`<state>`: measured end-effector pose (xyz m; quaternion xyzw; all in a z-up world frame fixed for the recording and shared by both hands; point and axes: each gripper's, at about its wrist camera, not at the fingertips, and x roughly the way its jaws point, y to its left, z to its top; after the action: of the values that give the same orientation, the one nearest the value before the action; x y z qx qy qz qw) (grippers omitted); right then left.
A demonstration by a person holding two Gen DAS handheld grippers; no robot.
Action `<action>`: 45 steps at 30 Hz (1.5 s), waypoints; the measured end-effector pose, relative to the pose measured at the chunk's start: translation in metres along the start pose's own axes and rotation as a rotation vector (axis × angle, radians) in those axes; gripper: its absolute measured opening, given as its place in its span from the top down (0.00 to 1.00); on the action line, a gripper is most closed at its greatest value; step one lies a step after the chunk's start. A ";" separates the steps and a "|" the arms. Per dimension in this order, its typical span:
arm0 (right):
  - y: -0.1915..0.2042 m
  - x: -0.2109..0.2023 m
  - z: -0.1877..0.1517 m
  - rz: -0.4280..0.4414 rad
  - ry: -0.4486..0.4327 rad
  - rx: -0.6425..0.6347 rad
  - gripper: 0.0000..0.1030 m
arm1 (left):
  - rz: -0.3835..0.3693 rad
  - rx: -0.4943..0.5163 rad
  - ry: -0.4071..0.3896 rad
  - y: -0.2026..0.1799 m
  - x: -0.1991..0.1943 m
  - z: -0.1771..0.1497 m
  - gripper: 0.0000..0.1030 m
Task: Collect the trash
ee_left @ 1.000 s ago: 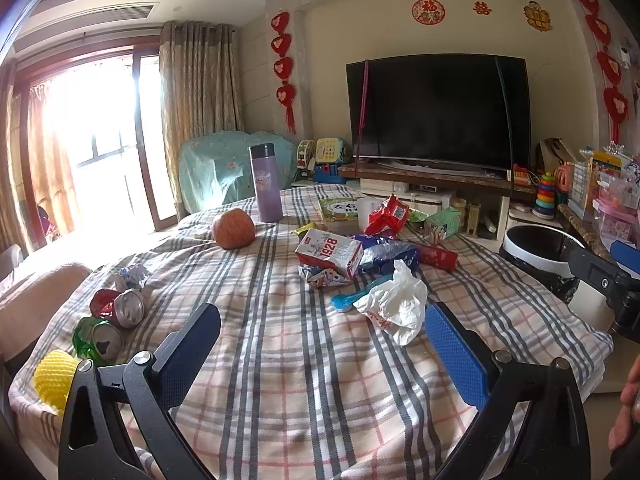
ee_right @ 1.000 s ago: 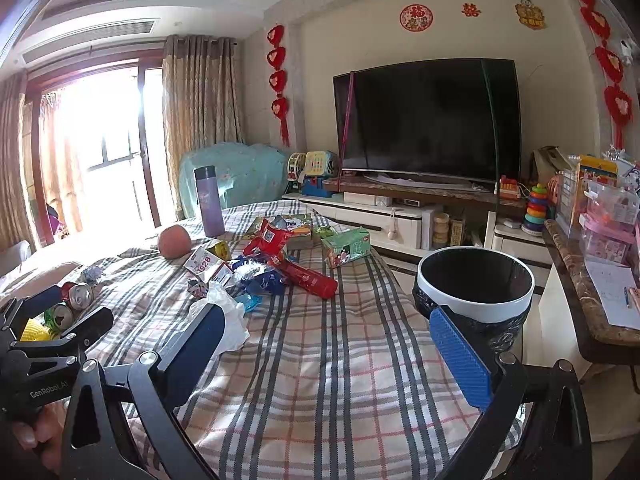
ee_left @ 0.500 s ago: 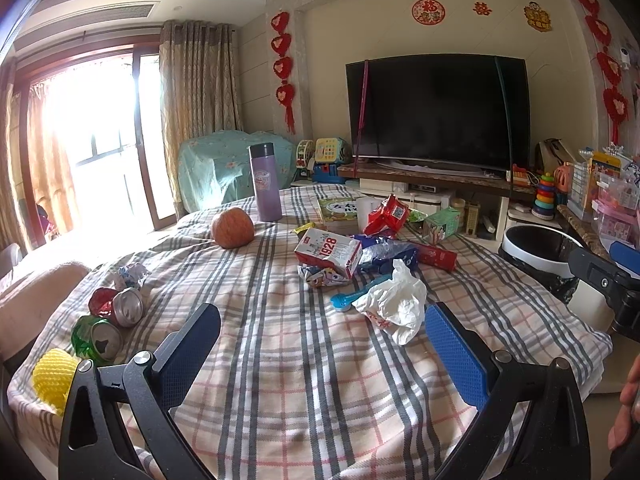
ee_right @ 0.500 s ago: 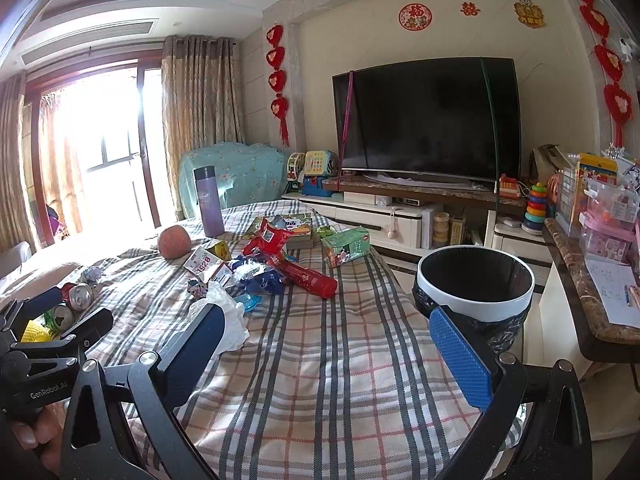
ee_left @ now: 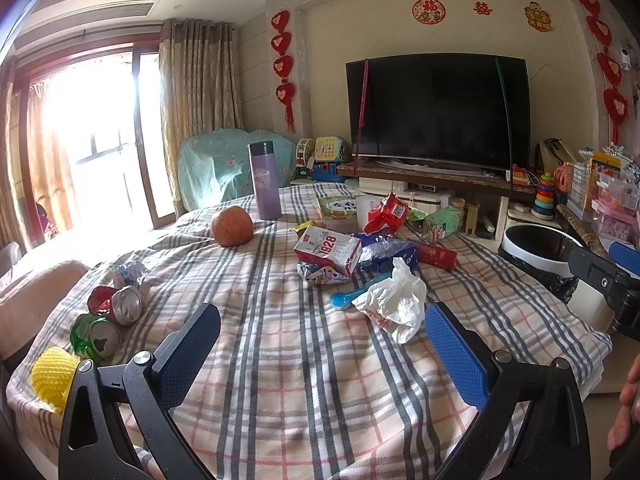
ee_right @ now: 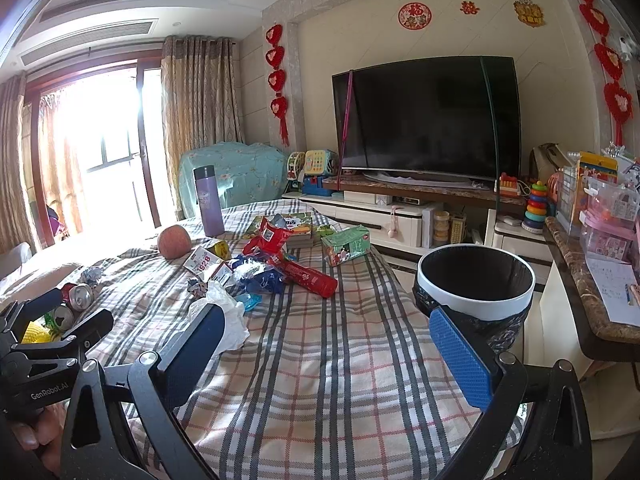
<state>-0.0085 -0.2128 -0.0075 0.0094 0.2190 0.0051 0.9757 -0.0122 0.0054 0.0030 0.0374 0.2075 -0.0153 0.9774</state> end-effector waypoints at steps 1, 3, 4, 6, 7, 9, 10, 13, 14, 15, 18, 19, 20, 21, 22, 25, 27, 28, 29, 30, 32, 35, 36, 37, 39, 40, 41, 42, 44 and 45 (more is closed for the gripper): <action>0.000 0.000 0.000 0.002 0.001 0.001 0.00 | 0.001 -0.001 0.000 0.000 0.000 0.000 0.01; 0.000 0.000 0.000 0.003 0.002 0.001 0.00 | -0.001 -0.003 0.002 0.000 0.000 -0.001 0.01; 0.000 0.000 -0.001 0.002 0.003 0.001 0.00 | -0.001 -0.004 0.002 0.000 0.001 -0.001 0.01; 0.001 0.001 -0.002 0.003 0.008 0.001 0.00 | 0.001 -0.004 0.005 0.001 0.002 -0.002 0.01; 0.001 0.001 -0.003 0.003 0.009 0.002 0.00 | 0.000 -0.005 0.006 0.001 0.003 -0.002 0.01; 0.002 0.001 -0.004 0.005 0.010 0.003 0.00 | -0.001 -0.007 0.008 0.001 0.005 -0.003 0.01; 0.002 0.001 -0.005 0.005 0.011 0.003 0.00 | -0.001 -0.007 0.008 0.002 0.005 -0.003 0.01; 0.002 0.002 -0.005 0.006 0.012 0.004 0.00 | -0.004 -0.008 0.011 0.003 0.006 -0.004 0.01; 0.002 0.002 -0.004 0.005 0.012 0.004 0.00 | -0.004 -0.008 0.012 0.003 0.006 -0.004 0.01; 0.002 0.002 -0.004 0.005 0.013 0.005 0.00 | -0.005 -0.008 0.014 0.003 0.007 -0.004 0.01; 0.002 0.004 -0.005 0.008 0.020 0.008 0.00 | -0.008 -0.011 0.022 0.005 0.011 -0.005 0.01; 0.002 0.004 -0.005 0.010 0.023 0.009 0.00 | -0.008 -0.012 0.026 0.005 0.012 -0.005 0.01; 0.002 0.005 -0.005 0.010 0.025 0.010 0.00 | -0.007 -0.013 0.031 0.006 0.013 -0.006 0.01; 0.001 0.006 -0.005 0.013 0.029 0.010 0.00 | -0.006 -0.015 0.037 0.007 0.015 -0.006 0.01; 0.001 0.006 -0.006 0.016 0.031 0.011 0.00 | -0.005 -0.017 0.044 0.008 0.017 -0.006 0.01; 0.003 0.009 -0.006 0.025 0.043 0.012 0.00 | 0.001 -0.025 0.061 0.013 0.024 -0.007 0.01; 0.005 0.012 -0.007 0.034 0.050 0.010 0.00 | 0.005 -0.033 0.077 0.016 0.030 -0.008 0.01; 0.006 0.013 -0.007 0.038 0.054 0.008 0.00 | 0.003 -0.038 0.087 0.017 0.033 -0.008 0.01; 0.007 0.015 -0.008 0.043 0.057 0.007 0.00 | -0.002 -0.043 0.099 0.019 0.036 -0.007 0.01; 0.008 0.016 -0.008 0.051 0.062 0.008 0.00 | -0.006 -0.047 0.105 0.020 0.039 -0.007 0.01; 0.009 0.022 -0.009 0.070 0.078 0.008 0.00 | -0.020 -0.052 0.119 0.021 0.045 -0.005 0.01; 0.008 0.033 -0.009 0.083 0.106 0.015 0.00 | -0.046 -0.046 0.137 0.019 0.054 -0.001 0.01; 0.006 0.037 -0.009 0.086 0.116 0.024 0.00 | -0.058 -0.045 0.143 0.018 0.057 0.000 0.01; 0.003 0.041 -0.009 0.089 0.126 0.034 0.00 | -0.075 -0.043 0.152 0.016 0.061 0.002 0.01; -0.004 0.051 -0.009 0.091 0.149 0.052 0.00 | -0.095 -0.035 0.165 0.014 0.068 0.005 0.01; -0.006 0.056 -0.009 0.093 0.159 0.057 0.00 | -0.108 -0.029 0.175 0.012 0.074 0.006 0.01; -0.010 0.062 -0.008 0.096 0.171 0.062 0.00 | -0.116 -0.024 0.183 0.011 0.077 0.007 0.01; -0.012 0.067 -0.008 0.098 0.182 0.064 0.00 | -0.126 -0.016 0.193 0.008 0.082 0.009 0.01; -0.018 0.083 -0.006 0.109 0.220 0.065 0.00 | -0.136 -0.007 0.206 0.006 0.091 0.012 0.01; -0.021 0.090 -0.005 0.117 0.237 0.066 0.01 | -0.141 -0.001 0.215 0.004 0.096 0.013 0.01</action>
<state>0.0706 -0.2321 -0.0513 0.0537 0.3316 0.0558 0.9402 0.0814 0.0070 -0.0239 0.0236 0.3132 -0.0796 0.9461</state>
